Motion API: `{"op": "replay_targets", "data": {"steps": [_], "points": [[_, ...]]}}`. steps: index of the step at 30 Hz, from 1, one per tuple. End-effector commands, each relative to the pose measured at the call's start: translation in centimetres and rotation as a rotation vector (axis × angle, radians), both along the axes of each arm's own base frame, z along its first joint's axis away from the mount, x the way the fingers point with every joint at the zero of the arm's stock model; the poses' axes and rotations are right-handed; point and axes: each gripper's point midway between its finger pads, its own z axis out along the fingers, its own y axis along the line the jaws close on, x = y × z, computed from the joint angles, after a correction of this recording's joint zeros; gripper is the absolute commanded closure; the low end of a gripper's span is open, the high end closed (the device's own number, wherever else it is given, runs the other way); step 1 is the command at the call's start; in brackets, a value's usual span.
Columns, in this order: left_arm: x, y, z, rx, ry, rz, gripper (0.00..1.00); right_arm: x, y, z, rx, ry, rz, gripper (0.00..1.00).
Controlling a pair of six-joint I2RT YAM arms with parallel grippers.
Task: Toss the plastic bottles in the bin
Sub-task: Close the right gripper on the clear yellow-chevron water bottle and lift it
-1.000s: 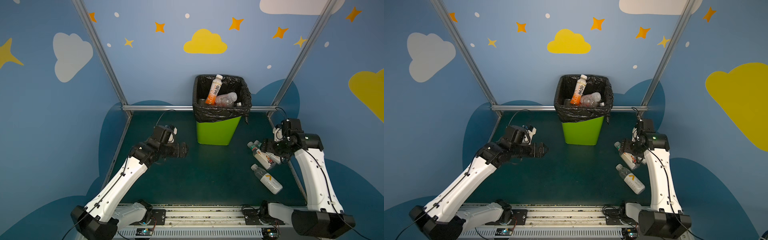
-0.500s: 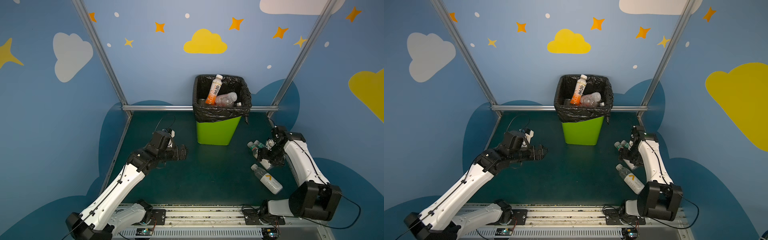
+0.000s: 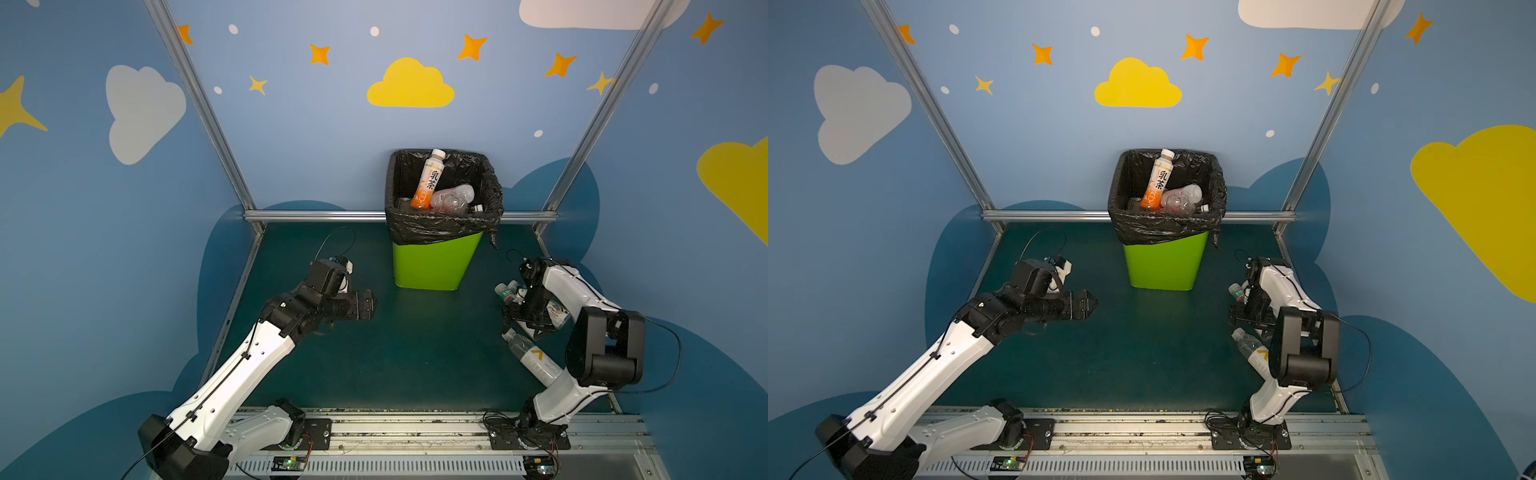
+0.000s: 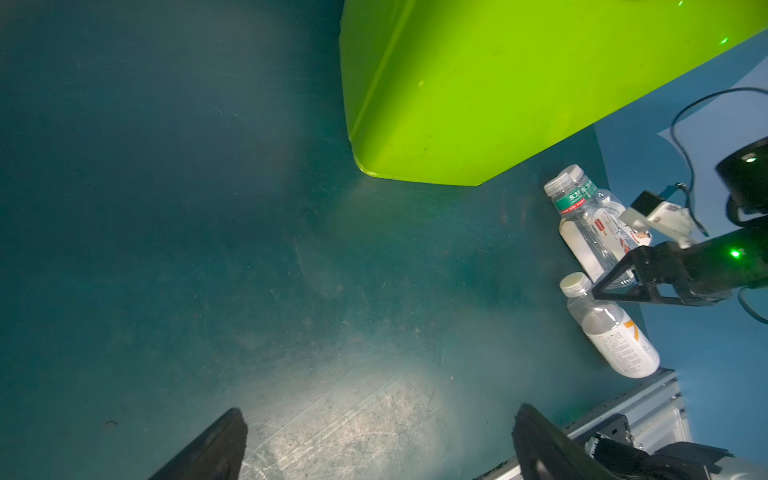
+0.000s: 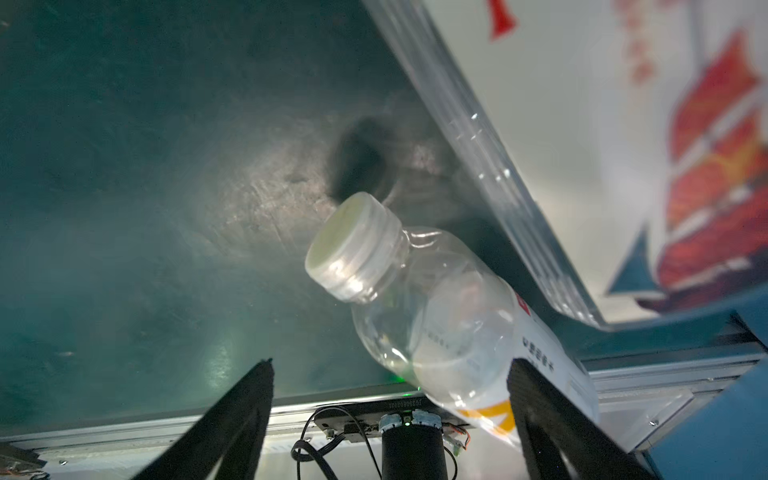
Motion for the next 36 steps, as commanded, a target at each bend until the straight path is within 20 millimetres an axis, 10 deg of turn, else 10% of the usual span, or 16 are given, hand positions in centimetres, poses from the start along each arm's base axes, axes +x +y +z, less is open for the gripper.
{"op": "replay_targets", "data": {"steps": [1, 16, 36], "points": [[0.1, 0.8, 0.5, 0.038, -0.013, 0.003, 0.0, -0.2, -0.5, -0.2, -0.051, 0.059, 0.029, 0.1], [-0.2, 3.2, -0.6, 0.13, 0.002, 0.018, 0.0, -1.4, -3.2, -3.5, -0.129, 0.222, -0.029, 0.09], [-0.4, 4.1, -1.1, 0.143, -0.003, 0.044, 0.0, -0.6, -0.1, -2.5, 0.049, 0.139, -0.107, 0.59]]}}
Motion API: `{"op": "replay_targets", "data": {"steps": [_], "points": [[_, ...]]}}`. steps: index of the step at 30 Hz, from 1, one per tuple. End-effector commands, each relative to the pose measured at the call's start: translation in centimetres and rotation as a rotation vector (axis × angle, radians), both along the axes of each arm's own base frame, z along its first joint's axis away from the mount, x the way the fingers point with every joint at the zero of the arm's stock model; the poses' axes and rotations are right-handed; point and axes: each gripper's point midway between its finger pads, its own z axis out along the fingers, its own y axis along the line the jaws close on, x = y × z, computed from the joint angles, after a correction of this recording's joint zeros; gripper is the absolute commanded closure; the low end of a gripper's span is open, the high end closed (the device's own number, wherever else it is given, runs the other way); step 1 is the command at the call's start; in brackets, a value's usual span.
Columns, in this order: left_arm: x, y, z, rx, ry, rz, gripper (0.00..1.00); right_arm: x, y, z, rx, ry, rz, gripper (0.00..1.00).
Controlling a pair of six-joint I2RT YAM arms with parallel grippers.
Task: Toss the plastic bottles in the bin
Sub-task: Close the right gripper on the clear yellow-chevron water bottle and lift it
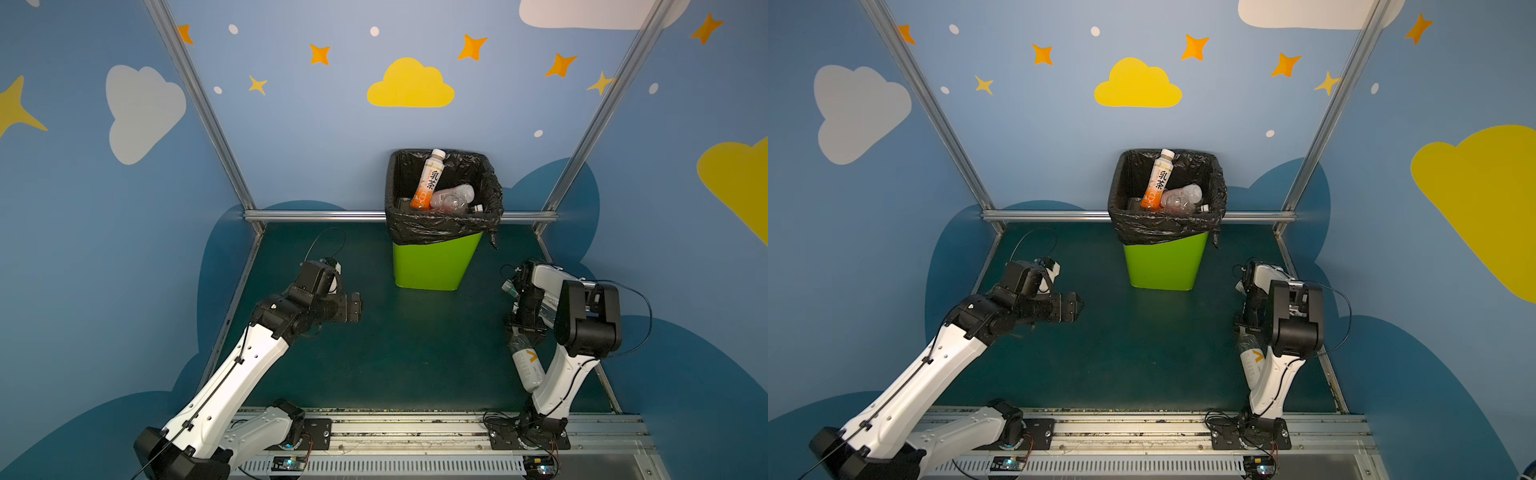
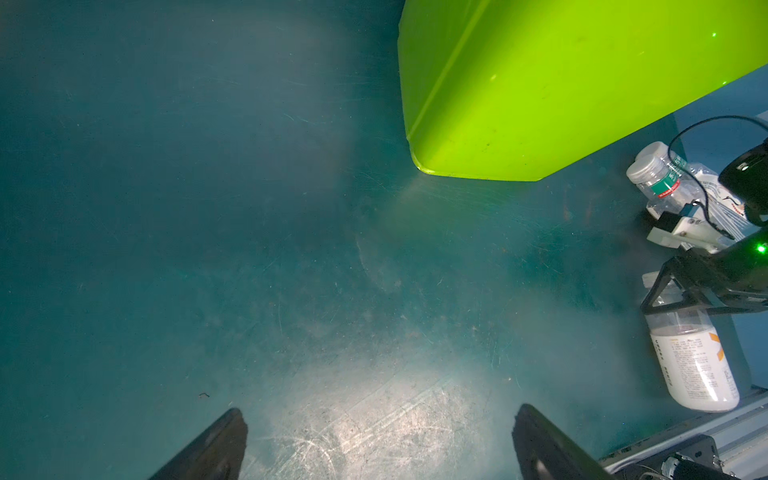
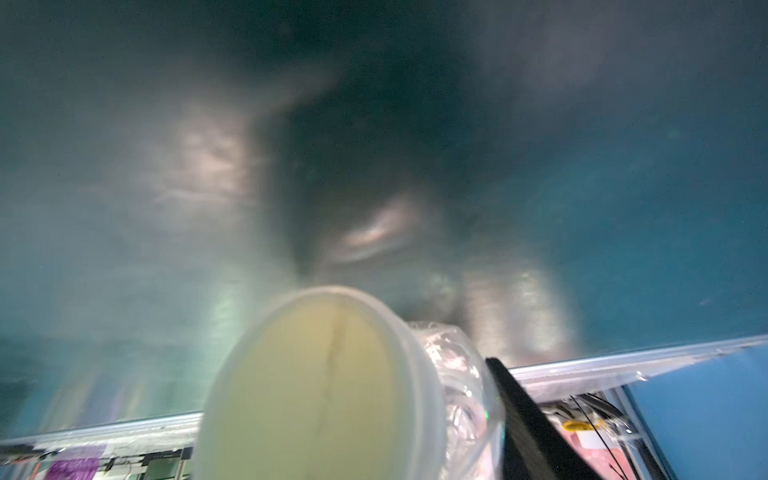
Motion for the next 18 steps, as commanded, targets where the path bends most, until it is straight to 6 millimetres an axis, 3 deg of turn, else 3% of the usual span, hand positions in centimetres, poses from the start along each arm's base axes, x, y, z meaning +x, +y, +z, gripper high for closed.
{"op": "replay_targets", "data": {"steps": [1, 6, 12, 15, 18], "points": [[-0.2, 0.5, -0.4, 0.018, 0.008, 0.009, 0.0, 0.7, 1.0, 1.9, 0.066, -0.088, -0.056, 0.6], [0.1, 0.2, -0.5, 0.006, 0.012, 0.011, 0.0, 1.7, 2.1, 4.0, 0.15, -0.198, -0.113, 0.63], [0.5, -0.2, -0.3, -0.018, 0.009, 0.017, 0.0, 3.4, 2.5, 8.6, 0.213, -0.371, -0.153, 0.63], [0.8, -0.2, -0.2, -0.019, -0.003, 0.023, 0.0, 4.4, 2.3, 12.2, 0.234, -0.504, -0.172, 0.64], [1.2, -0.3, 0.1, -0.018, -0.011, 0.024, 0.0, 5.5, 1.8, 17.2, 0.224, -0.694, -0.177, 0.63]]}}
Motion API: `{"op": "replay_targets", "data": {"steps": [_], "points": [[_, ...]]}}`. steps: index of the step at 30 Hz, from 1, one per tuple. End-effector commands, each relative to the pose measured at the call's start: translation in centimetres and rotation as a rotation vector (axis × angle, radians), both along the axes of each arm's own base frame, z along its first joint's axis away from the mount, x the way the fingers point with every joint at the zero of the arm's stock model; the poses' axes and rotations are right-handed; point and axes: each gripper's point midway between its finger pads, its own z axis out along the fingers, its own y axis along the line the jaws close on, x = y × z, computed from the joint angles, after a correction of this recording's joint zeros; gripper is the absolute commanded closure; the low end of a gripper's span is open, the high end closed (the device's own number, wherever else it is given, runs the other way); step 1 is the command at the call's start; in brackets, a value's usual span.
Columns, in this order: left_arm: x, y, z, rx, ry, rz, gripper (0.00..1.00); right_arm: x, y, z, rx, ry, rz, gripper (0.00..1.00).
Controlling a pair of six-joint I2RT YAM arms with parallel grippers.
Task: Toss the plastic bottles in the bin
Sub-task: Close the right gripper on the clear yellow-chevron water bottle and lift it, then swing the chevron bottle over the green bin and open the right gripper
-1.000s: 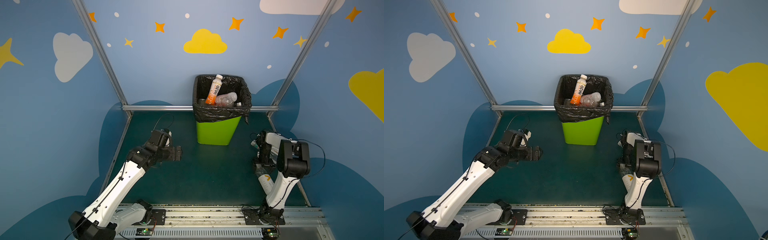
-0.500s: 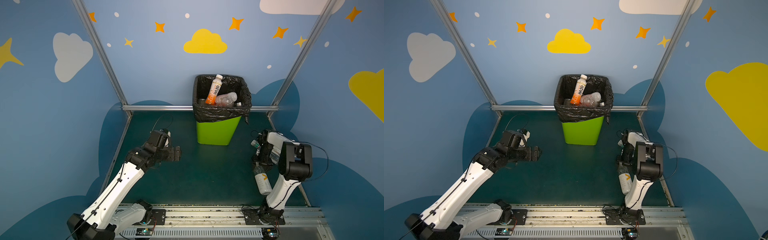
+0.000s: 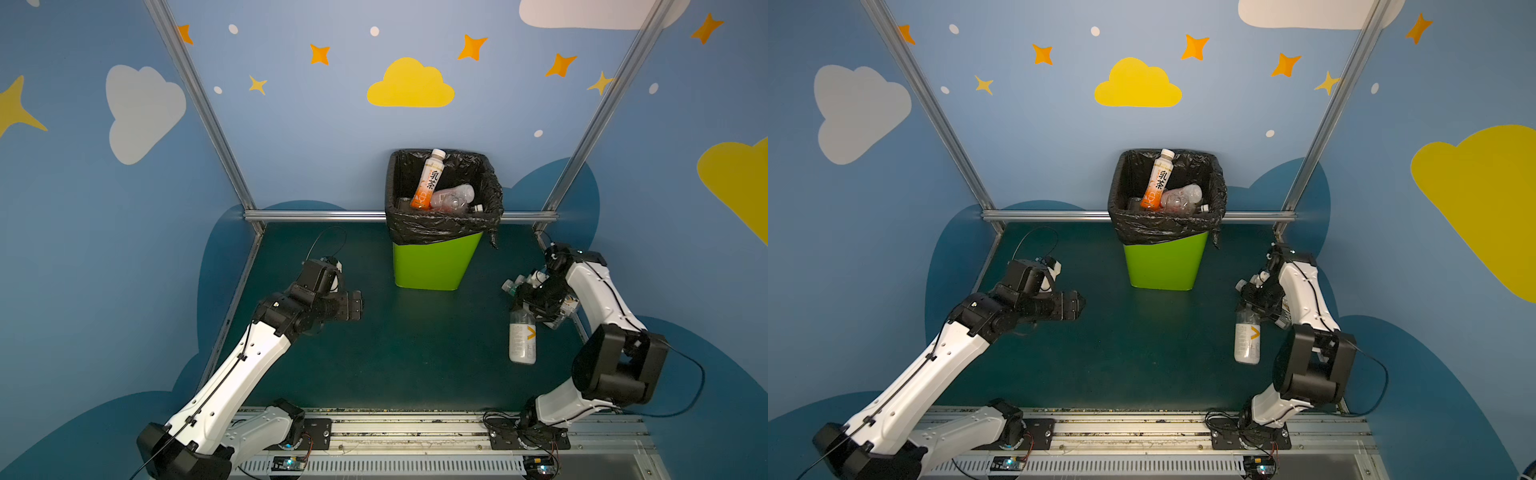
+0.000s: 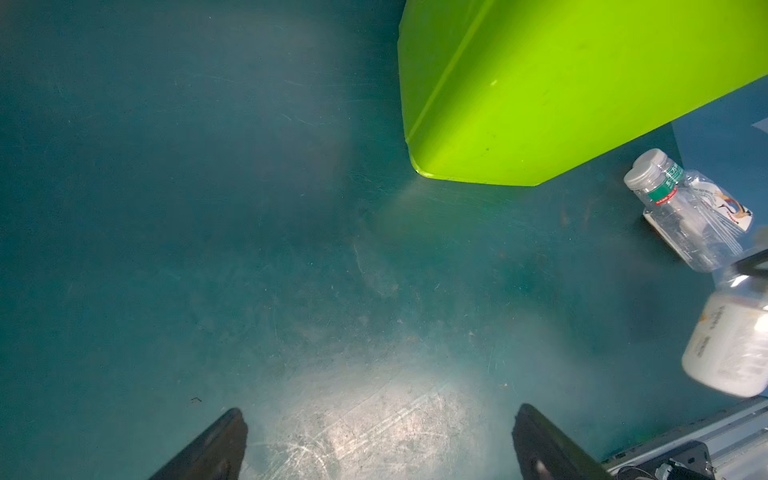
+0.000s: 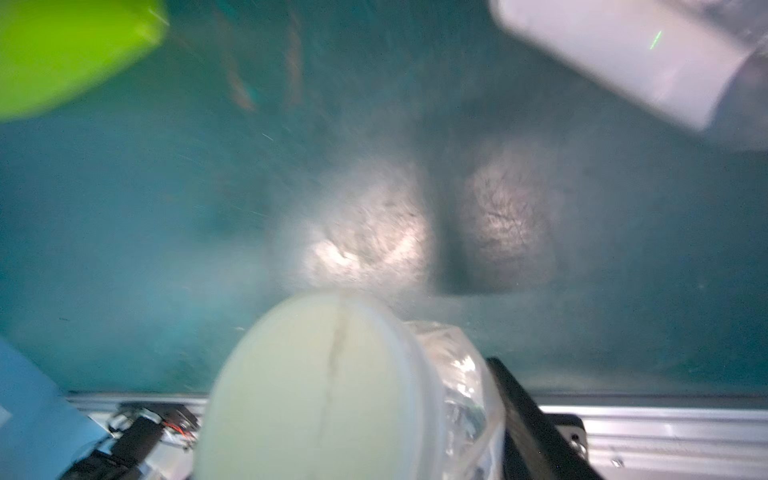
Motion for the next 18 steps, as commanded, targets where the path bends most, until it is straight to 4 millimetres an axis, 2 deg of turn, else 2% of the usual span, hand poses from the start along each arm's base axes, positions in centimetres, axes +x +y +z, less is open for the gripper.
{"op": "replay_targets", "data": {"steps": [1, 3, 6, 10, 13, 15, 18], "points": [[0.7, 0.0, 0.3, -0.002, -0.015, 0.011, 0.0, 0.5, -0.1, 6.6, 0.0, -0.216, -0.034, 0.62], [1.1, -0.2, 0.5, 0.002, -0.017, 0.005, 0.0, 0.7, -0.8, 10.7, -0.058, -0.363, -0.059, 0.61], [1.8, -0.5, 1.1, 0.009, -0.025, -0.005, 0.0, 0.6, -1.5, 17.9, -0.126, -0.649, -0.091, 0.62], [2.7, -1.0, 2.2, 0.011, -0.047, -0.019, 0.0, -0.7, -0.7, 28.2, -0.157, -1.008, -0.096, 0.63], [3.4, -1.3, 2.9, 0.014, -0.06, -0.026, 0.0, -1.6, 1.6, 35.7, -0.097, -1.28, -0.053, 0.64], [3.8, -1.5, 3.4, 0.015, -0.066, -0.032, 0.0, -1.6, 3.8, 39.6, 0.004, -1.415, -0.017, 0.65], [4.2, -1.8, 4.0, 0.008, -0.076, -0.039, 0.0, 0.5, 8.8, 43.6, 0.209, -1.524, 0.098, 0.65]]}}
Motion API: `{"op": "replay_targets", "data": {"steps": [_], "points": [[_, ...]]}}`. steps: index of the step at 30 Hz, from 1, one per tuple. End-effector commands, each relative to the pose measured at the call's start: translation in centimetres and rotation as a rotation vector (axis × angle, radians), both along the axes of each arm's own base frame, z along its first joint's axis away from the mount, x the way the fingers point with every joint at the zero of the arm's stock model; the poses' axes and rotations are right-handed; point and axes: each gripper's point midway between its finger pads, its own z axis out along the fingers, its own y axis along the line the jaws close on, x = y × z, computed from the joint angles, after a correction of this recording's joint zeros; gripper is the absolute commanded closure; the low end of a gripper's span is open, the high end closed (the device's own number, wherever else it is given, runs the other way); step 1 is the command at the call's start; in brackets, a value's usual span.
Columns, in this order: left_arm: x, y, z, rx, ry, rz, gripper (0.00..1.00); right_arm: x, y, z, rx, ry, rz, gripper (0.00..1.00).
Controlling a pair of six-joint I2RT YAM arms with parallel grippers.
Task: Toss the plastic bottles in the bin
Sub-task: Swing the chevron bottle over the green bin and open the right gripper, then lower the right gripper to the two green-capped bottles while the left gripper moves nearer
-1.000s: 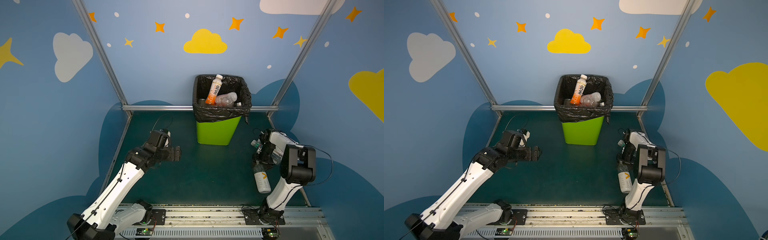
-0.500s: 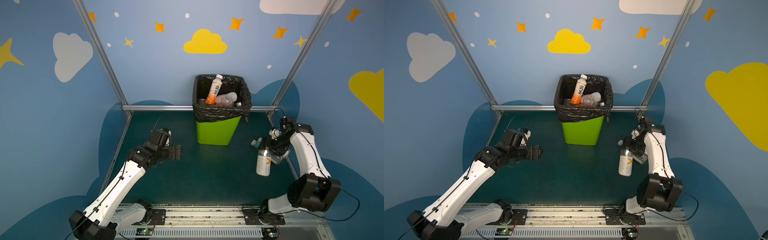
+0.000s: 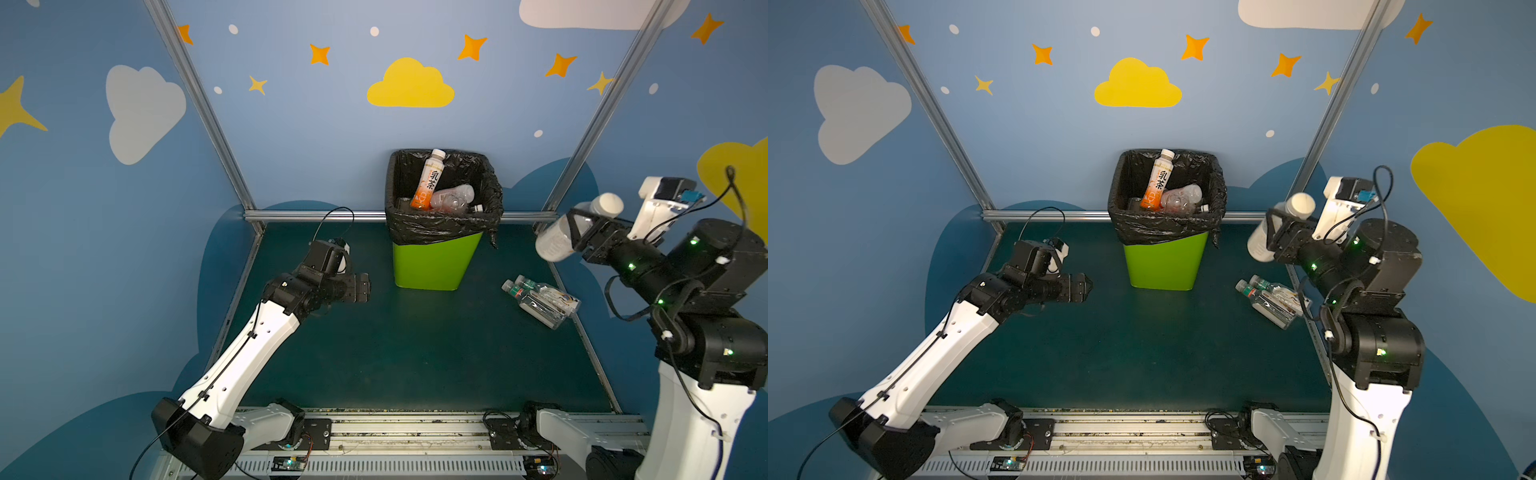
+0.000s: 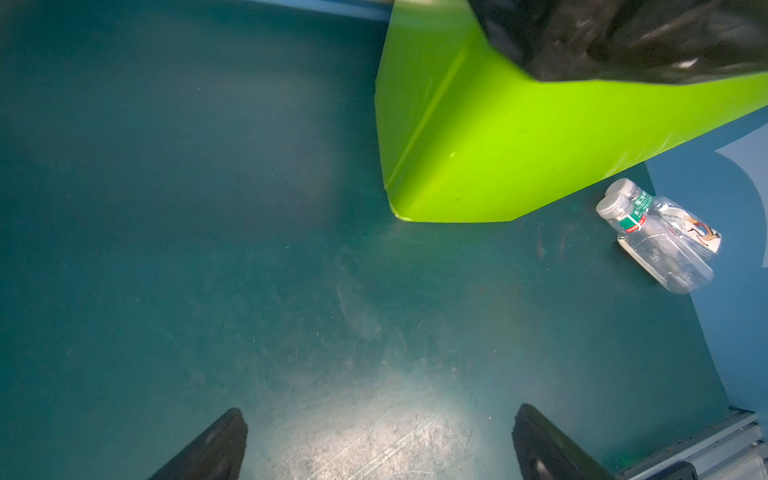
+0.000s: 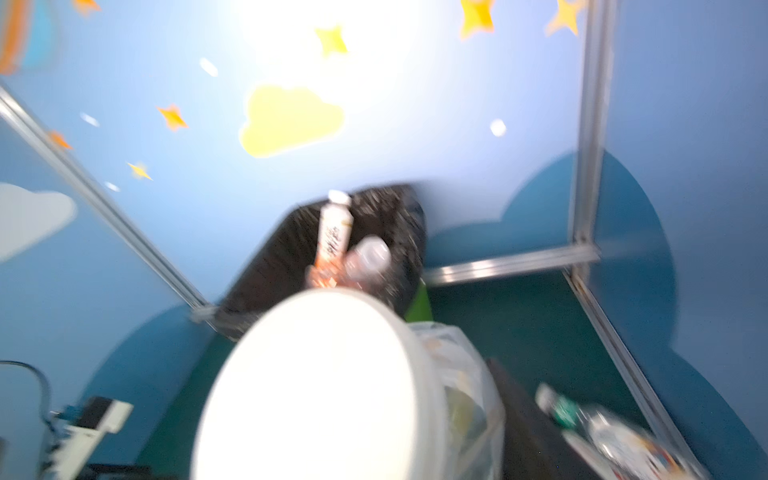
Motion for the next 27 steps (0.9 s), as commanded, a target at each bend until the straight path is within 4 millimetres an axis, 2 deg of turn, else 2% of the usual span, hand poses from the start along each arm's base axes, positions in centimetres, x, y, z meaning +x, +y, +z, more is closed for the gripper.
{"op": "replay_targets", "data": {"steps": [1, 4, 6, 7, 8, 9, 11, 12, 16, 20, 22, 25, 27], "points": [[0.6, -0.1, 0.8, 0.005, -0.021, -0.011, 0.0, 4.5, 5.6, 4.6, 0.105, -0.137, 0.207, 0.65], [0.8, -0.4, 1.0, -0.001, -0.02, -0.016, 0.0, 8.2, 12.5, 5.8, 0.101, -0.164, 0.38, 0.62], [0.8, -0.4, 1.0, -0.002, -0.012, -0.014, 0.0, 11.2, 16.5, 5.2, 0.08, -0.145, 0.441, 0.59], [0.7, -0.4, 1.0, -0.003, -0.011, -0.013, 0.0, 12.5, 17.9, 4.8, 0.076, -0.132, 0.46, 0.55], [0.6, -0.3, 1.0, -0.004, -0.009, -0.009, 0.0, 14.2, 19.1, 4.0, 0.068, -0.104, 0.468, 0.47], [0.4, -0.2, 1.0, -0.002, -0.01, -0.007, 0.0, 15.6, 19.4, 3.1, 0.059, -0.075, 0.448, 0.33], [0.0, 0.2, 1.1, 0.005, -0.007, 0.0, 0.0, 17.4, 18.6, 1.7, 0.056, -0.022, 0.385, 0.17], [-0.2, 0.5, 1.1, 0.01, -0.007, 0.005, 0.0, 17.6, 18.0, 1.4, 0.057, -0.007, 0.366, 0.14], [-1.1, 1.3, 1.3, 0.026, -0.016, 0.016, 0.0, 17.2, 15.1, 2.1, 0.056, -0.036, 0.286, 0.12], [-1.4, 1.3, 1.8, 0.018, -0.015, 0.007, 0.0, 14.7, 11.3, 3.6, 0.052, -0.089, 0.203, 0.1], [-1.3, 0.7, 2.0, -0.006, -0.013, -0.008, 0.0, 13.6, 9.8, 3.6, 0.032, -0.075, 0.176, 0.11], [-0.9, -0.2, 1.6, -0.034, -0.004, -0.017, 0.0, 12.6, 7.0, 2.3, -0.005, -0.014, 0.101, 0.11], [-0.8, -0.9, 1.2, -0.052, 0.012, -0.019, 0.0, 12.0, 4.3, 0.7, -0.018, 0.059, 0.036, 0.12]]}}
